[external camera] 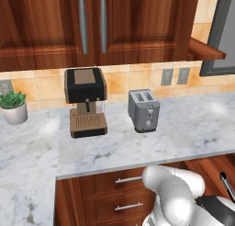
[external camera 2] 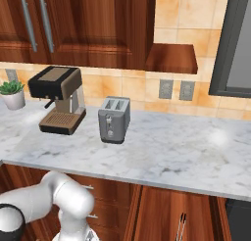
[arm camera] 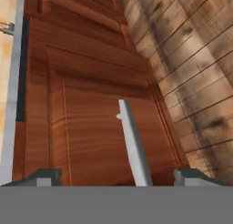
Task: Take the tongs from the drawer on the right and place them on the dining counter next to the tray containing the hot dog.
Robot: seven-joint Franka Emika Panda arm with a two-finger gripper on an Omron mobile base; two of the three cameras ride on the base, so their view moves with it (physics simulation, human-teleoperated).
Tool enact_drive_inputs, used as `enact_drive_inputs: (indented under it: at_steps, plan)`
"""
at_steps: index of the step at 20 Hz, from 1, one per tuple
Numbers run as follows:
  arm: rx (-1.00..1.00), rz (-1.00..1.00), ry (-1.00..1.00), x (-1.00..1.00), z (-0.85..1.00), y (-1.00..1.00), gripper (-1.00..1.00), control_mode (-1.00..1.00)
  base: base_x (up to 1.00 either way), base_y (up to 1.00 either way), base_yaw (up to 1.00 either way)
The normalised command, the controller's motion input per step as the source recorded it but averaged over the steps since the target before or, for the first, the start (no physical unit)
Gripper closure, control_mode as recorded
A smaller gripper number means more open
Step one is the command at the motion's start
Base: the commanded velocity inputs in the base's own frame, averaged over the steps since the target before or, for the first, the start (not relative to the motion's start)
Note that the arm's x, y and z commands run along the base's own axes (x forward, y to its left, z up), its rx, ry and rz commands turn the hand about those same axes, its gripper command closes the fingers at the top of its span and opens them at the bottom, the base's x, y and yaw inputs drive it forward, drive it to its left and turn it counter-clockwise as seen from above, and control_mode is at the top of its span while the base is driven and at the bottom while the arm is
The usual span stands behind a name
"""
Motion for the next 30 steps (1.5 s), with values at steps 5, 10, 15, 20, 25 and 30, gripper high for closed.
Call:
enact_drive_inputs:
  at_steps: [5,10,15,20,25,30]
  plan:
    - [0.0,0.01,0.41,0.44,0.3,0.24,-1.0,-1.0,0.0,0.0,0.0]
    - [0.0,0.0,0.15,0.16,0.04,0.08,-1.0,-1.0,0.0,0.0,0.0]
    - [0.0,0.0,0.0,0.0,0.13,0.0,-1.0,-1.0,0.0,0.0,0.0]
    - [0.0,0.0,0.0,0.0,0.28,0.01,-1.0,-1.0,0.0,0.0,0.0]
    - [-0.01,0.01,0.0,0.03,0.09,0.02,-1.0,-1.0,0.0,0.0,0.0]
    - [0.02,0.0,0.16,0.35,0.51,0.0,-1.0,-1.0,0.0,0.0,0.0]
